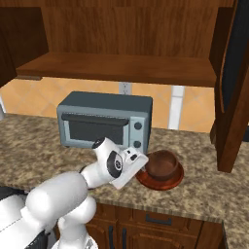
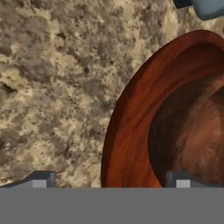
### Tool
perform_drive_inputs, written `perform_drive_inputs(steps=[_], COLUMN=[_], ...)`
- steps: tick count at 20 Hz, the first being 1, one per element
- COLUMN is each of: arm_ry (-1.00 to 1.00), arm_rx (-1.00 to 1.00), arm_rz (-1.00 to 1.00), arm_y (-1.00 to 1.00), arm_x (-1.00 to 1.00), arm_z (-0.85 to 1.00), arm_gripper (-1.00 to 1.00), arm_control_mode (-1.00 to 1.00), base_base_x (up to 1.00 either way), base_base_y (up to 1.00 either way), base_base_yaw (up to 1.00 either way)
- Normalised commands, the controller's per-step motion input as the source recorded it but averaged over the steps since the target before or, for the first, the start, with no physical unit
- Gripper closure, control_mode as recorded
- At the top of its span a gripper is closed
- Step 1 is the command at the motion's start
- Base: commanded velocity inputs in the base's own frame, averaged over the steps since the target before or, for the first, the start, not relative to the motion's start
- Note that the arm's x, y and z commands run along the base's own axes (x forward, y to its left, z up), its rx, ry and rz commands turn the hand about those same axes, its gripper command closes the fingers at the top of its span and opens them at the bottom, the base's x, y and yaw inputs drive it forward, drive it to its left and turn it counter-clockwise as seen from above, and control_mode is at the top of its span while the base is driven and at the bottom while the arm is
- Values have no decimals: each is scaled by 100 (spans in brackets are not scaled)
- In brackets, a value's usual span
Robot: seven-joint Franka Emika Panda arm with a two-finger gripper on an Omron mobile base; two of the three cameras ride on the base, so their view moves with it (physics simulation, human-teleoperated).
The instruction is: Pick up the bowls on the counter and stack them on top of one another in the open cabinet. Place the smaller bowl on top of the larger bowl.
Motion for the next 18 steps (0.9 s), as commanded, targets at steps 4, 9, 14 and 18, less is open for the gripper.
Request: perform_drive_inputs(steps=[4,9,14,18], arm_ry=[10,3,3,0], arm_rx=[-1,0,6,5], arm_rz=[0,0,0,4], arm_y=[-1,0,3,10], arm_x=[26,0,-16,-72], arm_z=[-36,3,64,100], arm_gripper=[100,100,100,100], arm_control_mode=[-100,-100,-100,-100], base_base_x=[0,0,0,0], base_base_y=[0,0,0,0], base_base_yaw=[0,0,0,0])
